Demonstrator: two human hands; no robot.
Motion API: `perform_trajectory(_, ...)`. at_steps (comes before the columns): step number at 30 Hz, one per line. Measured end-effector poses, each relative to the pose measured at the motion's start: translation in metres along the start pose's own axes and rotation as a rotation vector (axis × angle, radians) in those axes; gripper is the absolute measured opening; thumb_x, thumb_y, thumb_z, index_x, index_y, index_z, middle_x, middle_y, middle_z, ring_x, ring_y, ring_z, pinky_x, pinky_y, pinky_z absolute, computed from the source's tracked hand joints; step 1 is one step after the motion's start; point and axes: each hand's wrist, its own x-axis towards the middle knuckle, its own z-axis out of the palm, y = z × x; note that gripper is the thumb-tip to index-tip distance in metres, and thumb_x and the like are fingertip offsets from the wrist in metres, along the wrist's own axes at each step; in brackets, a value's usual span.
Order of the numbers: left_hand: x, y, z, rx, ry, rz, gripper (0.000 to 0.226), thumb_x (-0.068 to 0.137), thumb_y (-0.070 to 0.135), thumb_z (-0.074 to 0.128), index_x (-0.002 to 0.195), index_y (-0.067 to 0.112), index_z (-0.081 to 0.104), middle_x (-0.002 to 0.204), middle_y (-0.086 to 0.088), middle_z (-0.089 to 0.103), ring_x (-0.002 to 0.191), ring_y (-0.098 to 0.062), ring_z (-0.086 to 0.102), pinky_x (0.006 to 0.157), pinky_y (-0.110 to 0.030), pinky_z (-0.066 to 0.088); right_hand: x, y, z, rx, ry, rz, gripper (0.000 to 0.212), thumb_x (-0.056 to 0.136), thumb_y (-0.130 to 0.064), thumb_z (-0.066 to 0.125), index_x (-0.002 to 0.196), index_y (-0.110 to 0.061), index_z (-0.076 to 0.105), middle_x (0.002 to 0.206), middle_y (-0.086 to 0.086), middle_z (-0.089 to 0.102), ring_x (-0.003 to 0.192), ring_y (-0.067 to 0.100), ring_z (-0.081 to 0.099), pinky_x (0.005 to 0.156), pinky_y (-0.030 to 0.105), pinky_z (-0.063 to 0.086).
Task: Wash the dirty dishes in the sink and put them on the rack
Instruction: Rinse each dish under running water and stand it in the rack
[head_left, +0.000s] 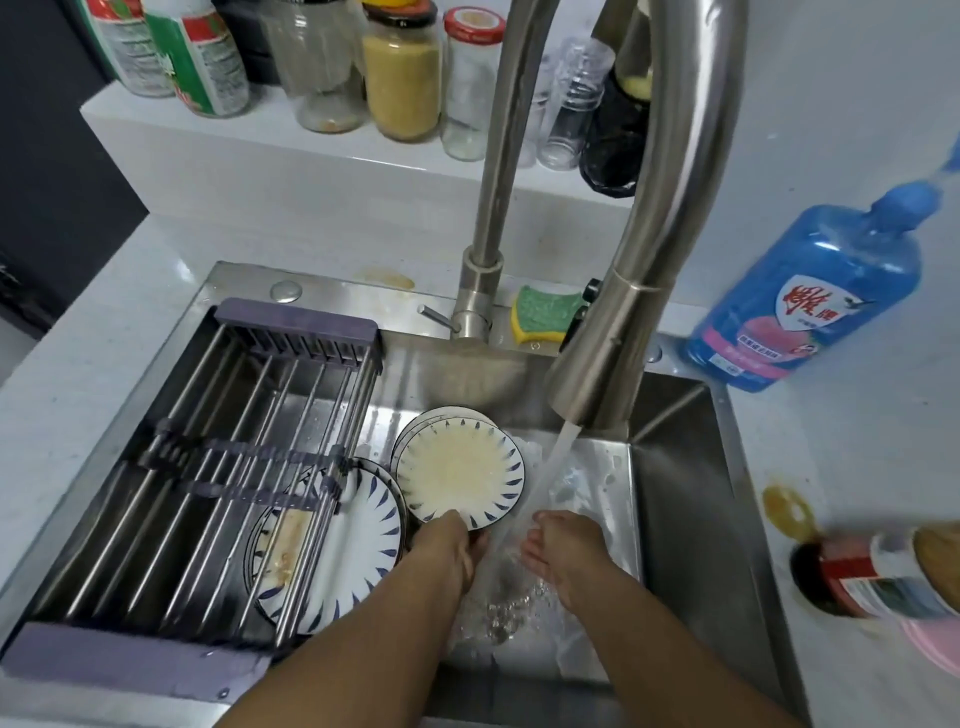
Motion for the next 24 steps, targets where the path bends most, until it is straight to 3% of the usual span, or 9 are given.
perform_trajectory(2,-0.001,-0.004,-0.002,-0.011,0.002,0.020,0.028,0.101,0.011,0.052,0.127,0.002,0.058,0.120,-0.018,0.070,0.090,-0.033,0.073,0.045,-0.033,0.060,0.001,0.001,-0.005,-0.015,0.006,0.000,0.020,0.103,-0.001,0.046,0.094,-0.005,0.063,0.064,0.007,0.044,0.052,0.016,0.042,0.063,0.033,0.050)
perform_trajectory(5,-0.003,-0.011,-0.003,-0.031,-0.035,-0.011,0.030,0.097,0.011,0.060,0.125,0.000,0.061,0.116,-0.021,0.071,0.093,-0.037,0.075,0.050,-0.032,0.061,0.005,0.002,-0.009,-0.078,0.013,-0.035,0.022,0.102,-0.004,0.049,0.086,-0.006,0.064,0.059,0.005,0.044,0.050,0.016,0.039,0.059,0.028,0.037)
perform_trajectory(8,-0.021,-0.016,-0.010,-0.012,-0.046,-0.003,0.020,0.099,0.007,0.057,0.118,0.002,0.063,0.111,-0.016,0.072,0.082,-0.030,0.076,0.055,-0.033,0.063,0.006,0.001,-0.011,-0.111,0.009,-0.067,0.024,0.102,-0.014,0.053,0.080,-0.008,0.062,0.063,0.007,0.053,0.053,0.018,0.048,0.060,0.033,0.048)
perform_trajectory(11,-0.038,-0.025,-0.020,0.046,-0.102,0.023,0.025,0.100,0.002,0.055,0.122,0.005,0.063,0.111,-0.016,0.073,0.082,-0.027,0.076,0.051,-0.029,0.061,-0.001,-0.001,-0.015,-0.132,0.032,-0.076,0.025,0.105,-0.025,0.051,0.093,-0.010,0.066,0.090,0.013,0.072,0.075,0.025,0.066,0.071,0.040,0.061)
perform_trajectory(15,-0.070,-0.029,-0.029,0.123,-0.191,0.056,0.027,0.100,-0.005,0.049,0.122,0.005,0.061,0.106,-0.018,0.075,0.077,-0.028,0.077,0.055,-0.032,0.062,-0.013,0.006,-0.025,-0.155,-0.007,-0.086,0.020,0.106,-0.025,0.049,0.108,-0.016,0.066,0.100,0.010,0.075,0.089,0.029,0.074,0.077,0.046,0.064)
perform_trajectory(17,-0.085,-0.027,-0.038,0.218,-0.238,0.129,0.029,0.100,-0.006,0.050,0.122,0.009,0.059,0.100,-0.017,0.077,0.082,-0.031,0.077,0.071,-0.043,0.064,-0.022,0.009,-0.030,-0.190,-0.010,-0.131,0.019,0.105,-0.019,0.047,0.112,-0.021,0.065,0.099,0.006,0.075,0.087,0.026,0.073,0.072,0.041,0.064)
perform_trajectory(20,-0.102,-0.017,-0.048,0.376,-0.316,0.217,0.037,0.096,-0.011,0.050,0.117,0.017,0.059,0.090,-0.013,0.079,0.094,-0.037,0.072,0.099,-0.056,0.051,-0.038,0.009,-0.037,-0.178,-0.023,-0.135,0.020,0.105,-0.015,0.045,0.103,-0.025,0.062,0.099,0.006,0.074,0.083,0.023,0.070,0.060,0.030,0.056)
perform_trajectory(22,-0.105,-0.009,-0.049,0.431,-0.325,0.243,0.043,0.089,-0.016,0.048,0.117,0.015,0.060,0.083,-0.012,0.078,0.093,-0.038,0.063,0.094,-0.053,0.046,-0.042,0.011,-0.038,-0.145,-0.027,-0.108,0.018,0.105,-0.016,0.046,0.108,-0.024,0.062,0.101,0.008,0.074,0.084,0.024,0.070,0.060,0.030,0.055)
perform_trajectory(24,-0.107,-0.002,-0.047,0.421,-0.297,0.260,0.050,0.084,-0.017,0.049,0.122,0.013,0.058,0.096,-0.016,0.077,0.091,-0.038,0.067,0.088,-0.053,0.053,-0.046,0.014,-0.038,-0.107,-0.028,-0.091,0.017,0.105,-0.016,0.048,0.112,-0.021,0.063,0.101,0.008,0.074,0.082,0.024,0.070,0.063,0.032,0.056)
